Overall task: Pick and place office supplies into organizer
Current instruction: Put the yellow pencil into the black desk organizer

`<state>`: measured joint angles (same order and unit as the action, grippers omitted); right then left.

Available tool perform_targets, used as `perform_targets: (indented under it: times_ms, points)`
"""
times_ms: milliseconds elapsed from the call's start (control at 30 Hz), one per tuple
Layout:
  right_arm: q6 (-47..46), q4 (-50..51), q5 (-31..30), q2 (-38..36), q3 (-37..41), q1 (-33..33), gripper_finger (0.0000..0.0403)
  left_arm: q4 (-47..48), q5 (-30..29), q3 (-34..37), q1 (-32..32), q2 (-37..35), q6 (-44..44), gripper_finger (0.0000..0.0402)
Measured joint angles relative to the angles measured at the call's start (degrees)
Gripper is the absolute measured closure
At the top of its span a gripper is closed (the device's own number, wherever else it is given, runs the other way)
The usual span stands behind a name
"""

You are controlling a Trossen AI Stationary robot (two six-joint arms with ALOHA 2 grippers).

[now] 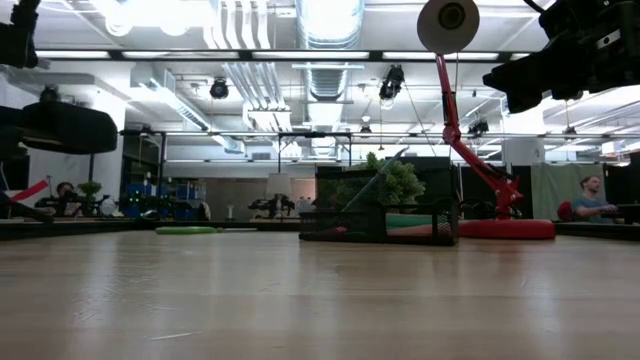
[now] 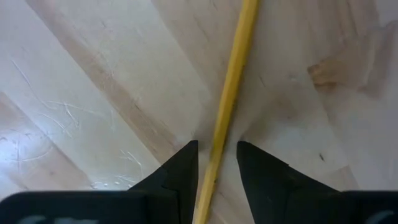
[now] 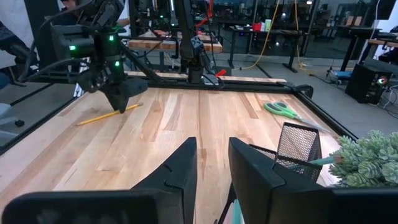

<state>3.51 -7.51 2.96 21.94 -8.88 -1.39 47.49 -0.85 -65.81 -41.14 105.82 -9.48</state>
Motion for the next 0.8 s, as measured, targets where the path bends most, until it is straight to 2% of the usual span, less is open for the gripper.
perform_targets:
  times_ms: [367,700,800]
  points:
    - [-0.03,0.00,0.00,0.00,0.00,0.00,0.0332,-2.07,4.32,1.73,2.49,0.56,-0.65,0.0306]
    - [-0.02,0.00,0.00,0.00,0.00,0.00,0.0326,-3.87,5.15,3.60,4.03,0.65,-0.22,0.0382]
    - [-0.02,0.00,-0.02,-0.01,0.00,0.00,0.0321,-3.79,5.26,3.60,4.44,0.59,-0.35,0.0394]
